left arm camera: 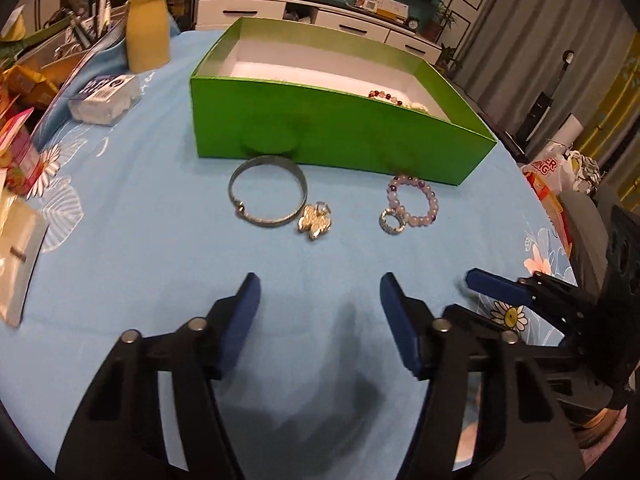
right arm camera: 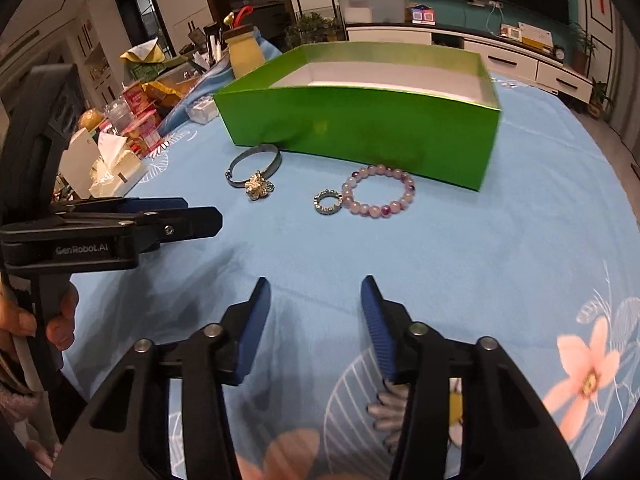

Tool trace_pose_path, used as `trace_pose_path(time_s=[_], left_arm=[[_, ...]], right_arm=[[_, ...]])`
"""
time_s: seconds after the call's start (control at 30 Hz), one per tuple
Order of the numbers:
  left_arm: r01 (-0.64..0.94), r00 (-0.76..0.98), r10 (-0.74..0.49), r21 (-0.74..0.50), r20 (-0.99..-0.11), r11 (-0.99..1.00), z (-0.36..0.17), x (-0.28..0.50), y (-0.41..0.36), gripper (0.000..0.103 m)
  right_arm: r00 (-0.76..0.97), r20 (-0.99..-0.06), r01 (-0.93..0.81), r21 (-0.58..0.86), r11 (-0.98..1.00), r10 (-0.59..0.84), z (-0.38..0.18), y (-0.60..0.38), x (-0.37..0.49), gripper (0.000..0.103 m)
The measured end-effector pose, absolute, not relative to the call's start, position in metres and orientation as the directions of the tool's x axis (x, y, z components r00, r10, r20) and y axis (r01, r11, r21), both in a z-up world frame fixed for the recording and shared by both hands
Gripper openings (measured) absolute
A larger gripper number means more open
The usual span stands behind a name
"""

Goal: Organize jewelry
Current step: 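Grasp the gold flower charm with the left tool while the right tool grasps the small silver ring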

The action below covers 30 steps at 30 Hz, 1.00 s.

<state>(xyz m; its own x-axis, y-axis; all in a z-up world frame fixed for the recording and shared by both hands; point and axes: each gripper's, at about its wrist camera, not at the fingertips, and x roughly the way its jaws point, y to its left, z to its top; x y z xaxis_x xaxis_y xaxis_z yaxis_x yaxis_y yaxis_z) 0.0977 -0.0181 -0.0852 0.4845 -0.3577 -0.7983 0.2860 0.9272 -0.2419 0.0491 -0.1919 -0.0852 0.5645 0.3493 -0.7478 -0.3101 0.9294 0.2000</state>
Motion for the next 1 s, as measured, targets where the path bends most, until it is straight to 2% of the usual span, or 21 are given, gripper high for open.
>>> trace_pose_path(time_s=[0.33,0.7,0.9,1.0], left_arm=[[0.328,0.466,-0.369,-0.231,-0.804,0.916,-0.096,0.119,-0.028,0.051],[0.370,0.464,-0.378,-0.212,-0.801,0.904,-0.102,0.135,-0.036,0.047],[0.398,0.472,-0.378,-0.190,-0.796,0.898,-0.103,0.138,-0.045,0.045],[0.392,0.476,-0.377,-0.192,-0.794,0.900,-0.103,0.140,-0.045,0.042]], right_arm=[[0.543,-0.775,-0.344,0.146,0.928,0.323,-0.093,-0.176,0.088,0.037],[0.550,-0.785,-0.393,0.058,0.918,0.285,-0.094,-0.163,0.116,0.036],[0.561,-0.781,-0.409,0.027,0.912,0.274,-0.095,-0.159,0.120,0.022],[0.569,-0.775,-0.405,0.026,0.914,0.274,-0.095,-0.159,0.119,0.021]])
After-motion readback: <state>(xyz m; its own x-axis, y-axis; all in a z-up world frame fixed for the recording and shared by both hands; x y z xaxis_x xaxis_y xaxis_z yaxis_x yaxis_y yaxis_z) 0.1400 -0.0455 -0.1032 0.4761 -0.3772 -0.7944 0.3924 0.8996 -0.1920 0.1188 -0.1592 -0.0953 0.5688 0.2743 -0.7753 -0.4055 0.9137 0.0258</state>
